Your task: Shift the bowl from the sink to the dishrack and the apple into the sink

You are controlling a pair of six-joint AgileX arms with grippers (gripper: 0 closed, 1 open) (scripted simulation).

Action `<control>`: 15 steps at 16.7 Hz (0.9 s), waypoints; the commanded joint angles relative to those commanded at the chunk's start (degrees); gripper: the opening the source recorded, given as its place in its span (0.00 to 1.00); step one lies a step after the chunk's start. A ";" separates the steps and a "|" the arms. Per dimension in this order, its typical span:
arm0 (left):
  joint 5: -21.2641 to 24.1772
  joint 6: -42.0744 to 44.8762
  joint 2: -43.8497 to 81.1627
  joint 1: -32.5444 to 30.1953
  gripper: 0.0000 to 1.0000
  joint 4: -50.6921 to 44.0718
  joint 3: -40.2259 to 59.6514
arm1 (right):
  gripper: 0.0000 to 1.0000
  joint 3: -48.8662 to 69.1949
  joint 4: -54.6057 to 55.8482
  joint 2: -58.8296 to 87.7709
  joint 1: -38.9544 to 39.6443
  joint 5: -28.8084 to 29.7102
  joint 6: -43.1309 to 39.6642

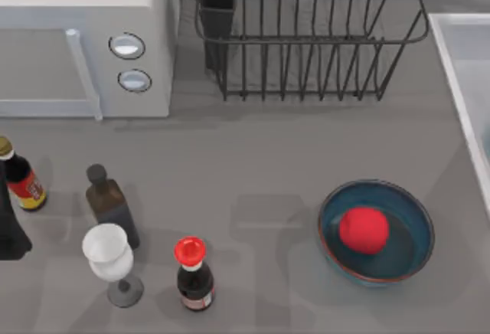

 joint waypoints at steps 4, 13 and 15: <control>0.00 0.00 0.00 0.00 1.00 0.00 0.00 | 0.47 0.00 0.00 0.00 0.00 0.00 0.00; 0.00 0.00 0.00 0.00 1.00 0.00 0.00 | 0.00 0.00 0.00 0.00 0.00 0.00 0.00; 0.00 0.00 0.00 0.00 1.00 0.00 0.00 | 0.00 0.00 0.00 0.00 0.00 0.00 0.00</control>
